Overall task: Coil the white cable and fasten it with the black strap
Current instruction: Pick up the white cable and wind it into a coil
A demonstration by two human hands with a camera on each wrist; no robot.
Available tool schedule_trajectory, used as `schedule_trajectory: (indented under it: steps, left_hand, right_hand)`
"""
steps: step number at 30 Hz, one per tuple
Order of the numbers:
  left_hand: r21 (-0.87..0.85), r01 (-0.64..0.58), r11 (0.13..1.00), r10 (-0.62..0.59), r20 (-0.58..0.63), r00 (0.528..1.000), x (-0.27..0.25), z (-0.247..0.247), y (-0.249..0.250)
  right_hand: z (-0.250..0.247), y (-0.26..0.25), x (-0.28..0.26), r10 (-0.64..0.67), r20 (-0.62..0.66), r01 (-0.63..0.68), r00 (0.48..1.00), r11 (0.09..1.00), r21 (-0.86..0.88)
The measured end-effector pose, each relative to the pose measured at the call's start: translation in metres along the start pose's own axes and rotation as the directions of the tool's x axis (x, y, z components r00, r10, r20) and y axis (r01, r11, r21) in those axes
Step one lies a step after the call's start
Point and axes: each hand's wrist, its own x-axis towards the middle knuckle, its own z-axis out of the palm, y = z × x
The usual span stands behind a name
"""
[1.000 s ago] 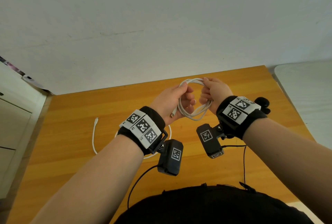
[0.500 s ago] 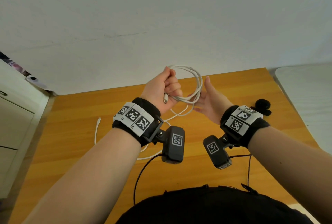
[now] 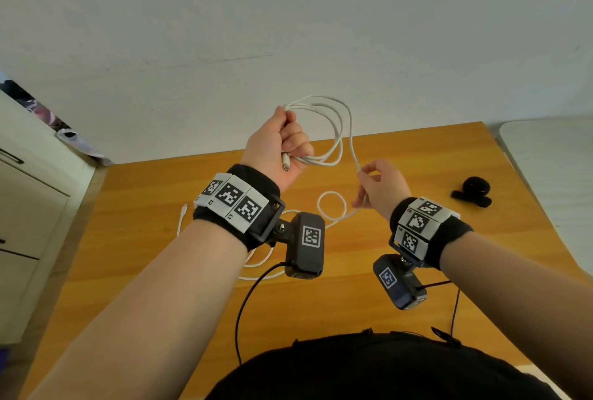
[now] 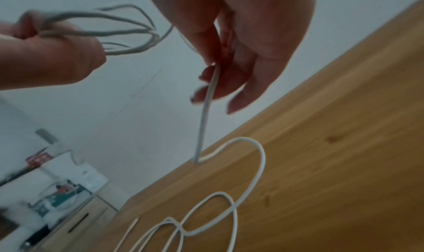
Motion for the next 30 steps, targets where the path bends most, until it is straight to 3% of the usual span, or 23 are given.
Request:
schedule_trajectory:
  steps: [3,5,7,10,13,17,21,24,27,30]
  left_hand:
    - [0.090,-0.051,0.995,0.054,-0.024,0.998,0.000,-0.001,-0.002]
    - [0.145,-0.077,0.986,0.081,-0.022,0.996,0.001,0.000,-0.004]
    - [0.195,-0.091,0.976,0.094,-0.006,0.996,0.003,0.000,-0.007]
    - [0.304,-0.129,0.944,0.128,0.024,0.992,0.003,0.001,-0.011]
    - [0.410,-0.164,0.897,0.160,0.043,0.986,0.003,0.004,-0.016]
    - [0.566,-0.216,0.795,0.203,0.088,0.975,0.004,0.004,-0.024]
    - [0.801,-0.314,0.510,0.254,0.208,0.944,0.000,-0.002,-0.031]
    - [0.874,-0.363,0.323,0.283,0.276,0.918,0.002,-0.005,-0.034]
    - [0.888,-0.375,0.264,0.285,0.300,0.910,0.006,-0.009,-0.037]
    - [0.911,-0.362,0.199,0.271,0.304,0.913,0.009,-0.013,-0.039]
  right_hand:
    - [-0.003,-0.008,-0.002,-0.079,-0.053,0.063,0.995,0.964,-0.258]
    - [-0.003,-0.013,-0.005,-0.148,0.003,0.134,0.989,0.885,-0.446]
    - [0.000,-0.020,-0.008,-0.161,0.133,0.208,0.978,0.756,-0.621]
    - [0.006,-0.031,-0.011,-0.071,0.302,0.293,0.951,0.526,-0.798]
    - [0.012,-0.037,-0.014,-0.039,0.354,0.336,0.934,0.427,-0.840]
    - [0.011,-0.040,-0.023,-0.128,0.398,0.414,0.908,0.407,-0.814]
    - [0.010,-0.044,-0.028,-0.241,0.435,0.497,0.867,0.397,-0.771]
    - [0.006,-0.049,-0.029,-0.362,0.432,0.557,0.826,0.409,-0.723]
    - [0.001,-0.048,-0.032,-0.473,0.326,0.562,0.819,0.545,-0.622]
    - [-0.001,-0.046,-0.033,-0.474,0.189,0.504,0.860,0.730,-0.461]
